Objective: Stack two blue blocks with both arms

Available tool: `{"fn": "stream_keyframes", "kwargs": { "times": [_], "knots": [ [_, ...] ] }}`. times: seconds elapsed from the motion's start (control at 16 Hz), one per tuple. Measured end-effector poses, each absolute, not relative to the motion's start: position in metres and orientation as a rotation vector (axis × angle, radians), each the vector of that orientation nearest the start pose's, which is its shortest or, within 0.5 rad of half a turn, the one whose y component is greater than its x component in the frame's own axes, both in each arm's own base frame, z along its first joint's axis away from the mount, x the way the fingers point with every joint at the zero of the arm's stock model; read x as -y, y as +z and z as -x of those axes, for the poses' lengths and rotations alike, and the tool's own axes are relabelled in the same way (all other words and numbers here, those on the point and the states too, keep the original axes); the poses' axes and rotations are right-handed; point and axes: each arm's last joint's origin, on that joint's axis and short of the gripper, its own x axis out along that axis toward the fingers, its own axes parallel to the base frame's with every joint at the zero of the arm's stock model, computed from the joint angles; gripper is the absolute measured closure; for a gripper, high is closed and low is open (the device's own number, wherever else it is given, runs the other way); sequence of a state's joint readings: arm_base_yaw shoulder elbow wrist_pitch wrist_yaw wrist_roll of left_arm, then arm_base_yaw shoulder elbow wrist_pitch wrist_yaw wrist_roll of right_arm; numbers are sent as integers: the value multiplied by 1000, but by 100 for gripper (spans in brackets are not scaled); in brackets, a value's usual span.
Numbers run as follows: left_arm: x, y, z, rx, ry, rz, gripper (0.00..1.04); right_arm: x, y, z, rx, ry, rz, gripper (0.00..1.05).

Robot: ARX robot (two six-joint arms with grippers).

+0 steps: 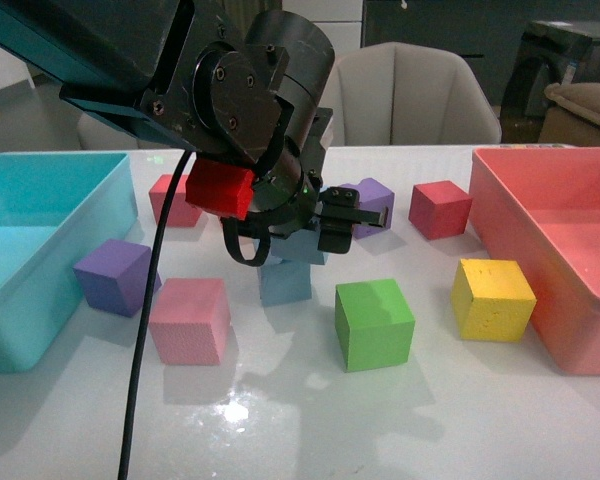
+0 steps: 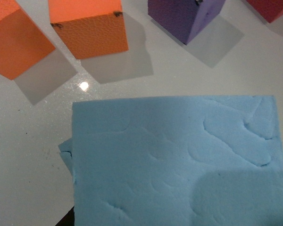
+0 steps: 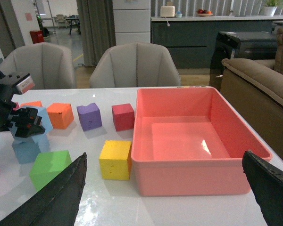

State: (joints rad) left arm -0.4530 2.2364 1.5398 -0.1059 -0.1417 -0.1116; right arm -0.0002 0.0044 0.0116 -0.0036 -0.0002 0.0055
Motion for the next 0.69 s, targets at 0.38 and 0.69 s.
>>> {"fn": "stream_keyframes", "kwargs": {
  "times": [0.38, 0.69],
  "knots": [
    [190, 127, -439, -792, -202, -79, 54, 0, 167, -97, 4, 0, -6, 6],
    [193, 121, -439, -792, -197, -79, 54, 0, 167, -97, 4, 0, -6, 6]
  ]
}}
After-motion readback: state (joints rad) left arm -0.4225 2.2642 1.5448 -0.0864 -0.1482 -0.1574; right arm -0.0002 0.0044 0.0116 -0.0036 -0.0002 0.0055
